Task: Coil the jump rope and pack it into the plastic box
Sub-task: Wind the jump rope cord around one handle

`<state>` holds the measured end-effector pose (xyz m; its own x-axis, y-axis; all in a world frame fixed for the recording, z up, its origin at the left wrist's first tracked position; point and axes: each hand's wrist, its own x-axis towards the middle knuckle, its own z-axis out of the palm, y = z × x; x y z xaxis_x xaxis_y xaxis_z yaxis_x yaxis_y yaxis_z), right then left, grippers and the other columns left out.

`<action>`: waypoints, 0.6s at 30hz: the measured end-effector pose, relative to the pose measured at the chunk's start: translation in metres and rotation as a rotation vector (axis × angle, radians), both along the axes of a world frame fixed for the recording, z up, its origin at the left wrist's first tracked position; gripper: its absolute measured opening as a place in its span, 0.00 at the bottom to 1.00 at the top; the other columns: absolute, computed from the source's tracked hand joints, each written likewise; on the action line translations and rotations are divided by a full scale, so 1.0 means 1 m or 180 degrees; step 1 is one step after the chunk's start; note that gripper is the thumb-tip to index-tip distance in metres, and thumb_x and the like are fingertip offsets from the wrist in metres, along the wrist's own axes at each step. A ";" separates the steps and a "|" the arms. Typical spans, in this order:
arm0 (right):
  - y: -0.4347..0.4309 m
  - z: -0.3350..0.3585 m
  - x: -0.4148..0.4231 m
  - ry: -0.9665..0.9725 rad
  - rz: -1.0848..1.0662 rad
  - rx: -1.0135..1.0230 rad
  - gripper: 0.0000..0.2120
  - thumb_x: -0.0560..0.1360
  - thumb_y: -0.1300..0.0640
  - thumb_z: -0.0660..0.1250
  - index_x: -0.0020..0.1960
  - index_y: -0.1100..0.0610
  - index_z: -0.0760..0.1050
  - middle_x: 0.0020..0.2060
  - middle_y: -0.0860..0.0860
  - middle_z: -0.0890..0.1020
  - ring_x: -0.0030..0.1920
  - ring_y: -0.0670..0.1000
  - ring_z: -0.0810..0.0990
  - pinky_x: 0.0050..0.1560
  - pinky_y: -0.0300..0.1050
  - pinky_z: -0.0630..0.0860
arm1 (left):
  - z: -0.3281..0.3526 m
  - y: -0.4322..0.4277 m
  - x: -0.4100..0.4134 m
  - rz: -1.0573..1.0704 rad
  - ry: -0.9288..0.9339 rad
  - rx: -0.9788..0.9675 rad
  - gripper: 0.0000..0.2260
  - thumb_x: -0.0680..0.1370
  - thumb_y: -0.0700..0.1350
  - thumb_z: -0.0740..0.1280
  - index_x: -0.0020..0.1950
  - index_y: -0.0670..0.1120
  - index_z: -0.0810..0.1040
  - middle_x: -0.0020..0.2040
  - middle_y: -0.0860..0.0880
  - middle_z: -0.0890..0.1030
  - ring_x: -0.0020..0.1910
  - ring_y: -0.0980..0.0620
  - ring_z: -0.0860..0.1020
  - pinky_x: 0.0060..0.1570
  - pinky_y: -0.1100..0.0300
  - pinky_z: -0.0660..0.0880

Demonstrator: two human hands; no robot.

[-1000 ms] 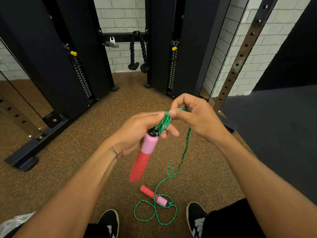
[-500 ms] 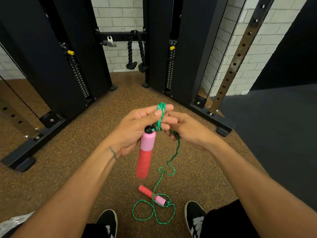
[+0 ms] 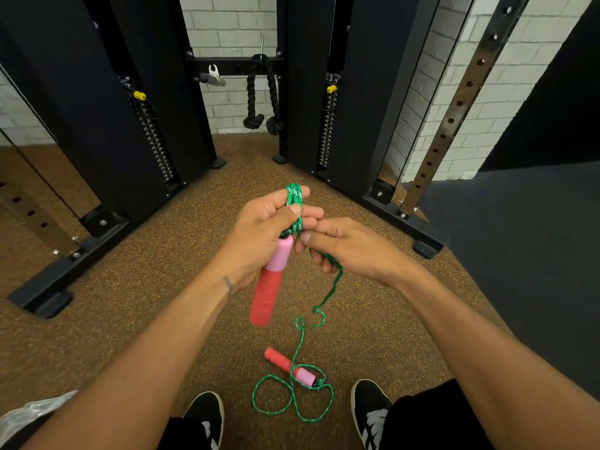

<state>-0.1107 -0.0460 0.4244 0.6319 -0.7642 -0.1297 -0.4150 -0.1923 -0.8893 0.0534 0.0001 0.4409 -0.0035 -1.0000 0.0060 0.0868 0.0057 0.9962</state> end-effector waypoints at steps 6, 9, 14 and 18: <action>0.004 0.003 0.001 0.0552 0.0264 -0.0738 0.11 0.82 0.48 0.62 0.46 0.47 0.80 0.33 0.46 0.79 0.32 0.43 0.78 0.36 0.40 0.75 | 0.003 0.001 0.004 0.0145 0.0441 0.0289 0.14 0.83 0.39 0.59 0.69 0.43 0.74 0.57 0.47 0.85 0.55 0.55 0.83 0.36 0.56 0.80; 0.008 0.001 0.002 0.0679 0.0330 -0.1085 0.13 0.82 0.48 0.61 0.40 0.48 0.75 0.32 0.46 0.78 0.31 0.45 0.78 0.36 0.46 0.77 | 0.005 0.000 0.004 0.0127 0.0357 0.0344 0.14 0.83 0.39 0.59 0.68 0.42 0.75 0.54 0.48 0.86 0.51 0.57 0.83 0.36 0.57 0.81; 0.011 0.010 -0.001 0.0373 0.0286 -0.1129 0.11 0.80 0.49 0.65 0.41 0.51 0.79 0.29 0.47 0.75 0.30 0.47 0.74 0.35 0.48 0.74 | 0.004 -0.001 0.003 0.0086 -0.0392 0.0084 0.15 0.83 0.38 0.58 0.69 0.44 0.73 0.52 0.49 0.85 0.45 0.59 0.82 0.43 0.62 0.80; 0.012 0.010 -0.008 -0.0112 0.0275 -0.0869 0.09 0.79 0.51 0.68 0.39 0.49 0.78 0.29 0.46 0.77 0.30 0.46 0.78 0.32 0.38 0.73 | 0.004 -0.002 0.008 -0.0016 -0.0747 -0.0004 0.14 0.83 0.38 0.58 0.67 0.44 0.74 0.57 0.51 0.83 0.51 0.61 0.82 0.51 0.68 0.77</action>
